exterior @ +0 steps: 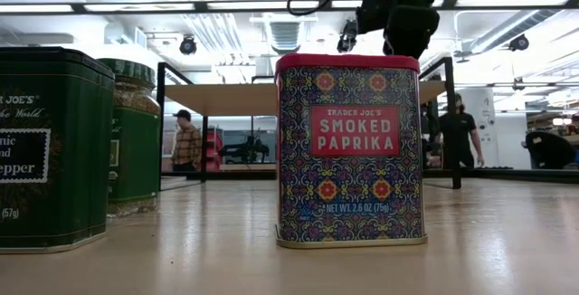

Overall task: Shelf spices
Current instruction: Remove the transparent seasoning bottle from the shelf

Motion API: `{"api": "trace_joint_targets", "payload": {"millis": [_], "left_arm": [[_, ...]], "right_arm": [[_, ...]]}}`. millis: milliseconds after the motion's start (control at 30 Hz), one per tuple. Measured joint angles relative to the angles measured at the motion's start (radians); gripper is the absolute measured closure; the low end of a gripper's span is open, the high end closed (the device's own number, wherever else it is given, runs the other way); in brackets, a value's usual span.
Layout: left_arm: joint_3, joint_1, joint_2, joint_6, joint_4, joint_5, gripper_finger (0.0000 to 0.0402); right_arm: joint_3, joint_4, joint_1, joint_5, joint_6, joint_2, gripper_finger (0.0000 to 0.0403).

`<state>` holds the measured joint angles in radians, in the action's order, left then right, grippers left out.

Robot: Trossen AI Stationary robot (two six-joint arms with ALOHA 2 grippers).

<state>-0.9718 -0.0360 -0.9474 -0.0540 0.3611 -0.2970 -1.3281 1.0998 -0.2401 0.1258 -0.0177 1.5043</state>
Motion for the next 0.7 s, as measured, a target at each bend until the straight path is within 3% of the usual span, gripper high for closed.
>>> {"api": "trace_joint_targets", "payload": {"millis": [267, 700], "left_arm": [[0.0, 0.0, 0.0, 0.0, 0.0, 0.0, 0.0176], [0.0, 0.0, 0.0, 0.0, 0.0, 0.0, 0.0176]], "right_arm": [[-0.006, -0.037, -0.001, -0.004, -0.001, 0.001, 0.0215], [-0.008, -0.039, -0.003, -0.027, 0.004, 0.001, 0.0199]]}}
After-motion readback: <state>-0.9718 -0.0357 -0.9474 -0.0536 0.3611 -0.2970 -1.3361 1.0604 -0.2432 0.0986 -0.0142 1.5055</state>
